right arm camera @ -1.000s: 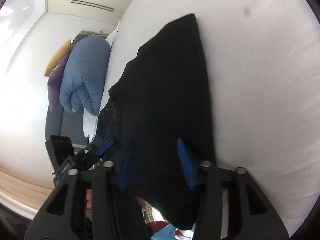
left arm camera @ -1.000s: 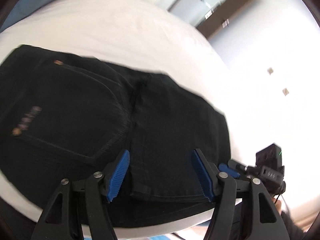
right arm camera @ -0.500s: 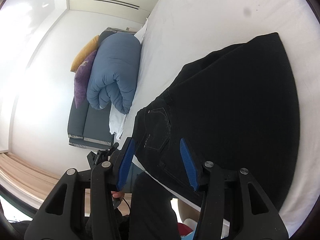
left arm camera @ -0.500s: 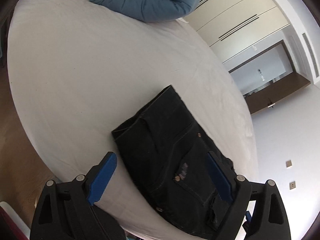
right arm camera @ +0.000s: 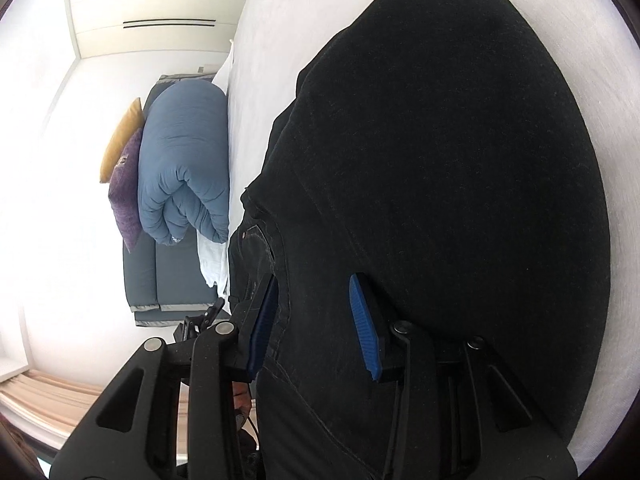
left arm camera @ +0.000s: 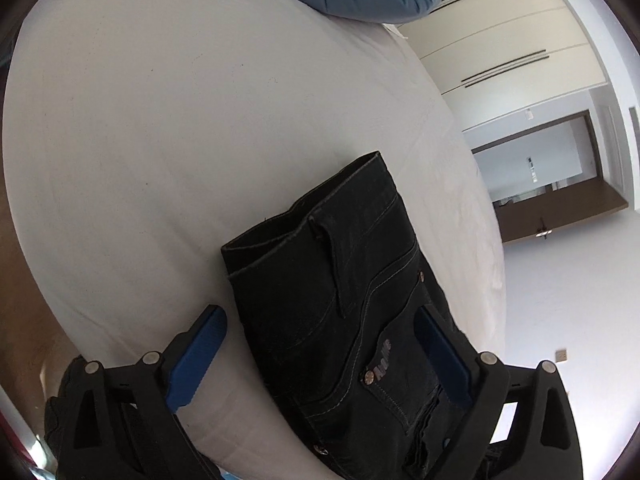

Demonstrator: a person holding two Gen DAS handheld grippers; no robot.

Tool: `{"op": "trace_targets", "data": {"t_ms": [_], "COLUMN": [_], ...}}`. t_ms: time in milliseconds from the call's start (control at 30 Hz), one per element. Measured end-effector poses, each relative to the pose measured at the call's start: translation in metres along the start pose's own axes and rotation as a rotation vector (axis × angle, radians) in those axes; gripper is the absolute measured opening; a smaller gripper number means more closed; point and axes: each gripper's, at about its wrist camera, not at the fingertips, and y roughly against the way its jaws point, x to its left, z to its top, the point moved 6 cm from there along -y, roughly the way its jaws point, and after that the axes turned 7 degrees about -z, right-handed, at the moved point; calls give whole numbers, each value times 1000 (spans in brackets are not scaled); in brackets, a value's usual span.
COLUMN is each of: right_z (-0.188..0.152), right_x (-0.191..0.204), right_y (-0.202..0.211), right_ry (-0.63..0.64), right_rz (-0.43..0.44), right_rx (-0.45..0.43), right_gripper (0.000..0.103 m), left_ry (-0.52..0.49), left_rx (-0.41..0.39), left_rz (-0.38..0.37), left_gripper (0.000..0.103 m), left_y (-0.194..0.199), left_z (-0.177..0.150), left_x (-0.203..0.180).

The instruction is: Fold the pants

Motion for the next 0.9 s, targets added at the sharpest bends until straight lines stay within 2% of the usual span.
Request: {"op": "trace_targets", "data": {"t_ms": [167, 233, 367, 500, 633, 767, 900], "right_z": [0, -1, -2, -1, 0, -2, 3], "right_x": [-1, -1, -7, -6, 1, 28, 65], "right_y": [3, 4, 6, 4, 1, -3, -22], "right_ry": [14, 16, 17, 19, 14, 54, 126], "right_rz": [-20, -21, -25, -30, -47, -1, 31], "right_rx": [-3, -7, -8, -8, 0, 28, 76], "right_gripper": [36, 36, 36, 36, 36, 39, 41], "left_ry": [92, 135, 187, 264, 268, 244, 119], "left_rx": [-11, -1, 33, 50, 44, 20, -5], "left_rz": [-130, -177, -216, -261, -268, -257, -210], "left_gripper": [93, 80, 65, 30, 22, 18, 17], "left_y": [6, 6, -9, -16, -15, -7, 0], "left_z": [5, 7, 10, 11, 9, 9, 9], "left_x": [17, 23, 28, 33, 34, 25, -8]}}
